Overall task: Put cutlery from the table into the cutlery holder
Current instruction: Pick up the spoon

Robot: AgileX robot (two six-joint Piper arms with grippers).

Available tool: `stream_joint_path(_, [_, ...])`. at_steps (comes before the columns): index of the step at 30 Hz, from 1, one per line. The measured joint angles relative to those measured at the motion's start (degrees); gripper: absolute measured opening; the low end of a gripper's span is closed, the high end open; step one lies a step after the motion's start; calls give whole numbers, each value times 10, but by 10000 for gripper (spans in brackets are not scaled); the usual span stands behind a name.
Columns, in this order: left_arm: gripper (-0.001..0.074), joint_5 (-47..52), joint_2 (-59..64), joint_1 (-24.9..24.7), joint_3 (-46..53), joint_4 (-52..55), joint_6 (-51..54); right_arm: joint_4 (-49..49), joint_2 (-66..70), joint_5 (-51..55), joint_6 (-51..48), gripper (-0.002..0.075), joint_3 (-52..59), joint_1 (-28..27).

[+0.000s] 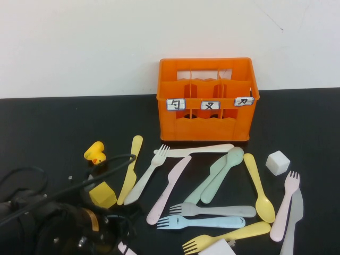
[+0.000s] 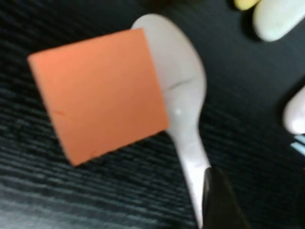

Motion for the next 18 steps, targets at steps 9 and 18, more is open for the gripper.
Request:
stream_joint_path(9, [344, 22, 44, 0, -10, 10, 0, 8, 0, -2, -3, -2, 0, 0])
stream_joint_path(18, [344, 67, 121, 0, -91, 96, -4, 9, 0, -2, -4, -2, 0, 0])
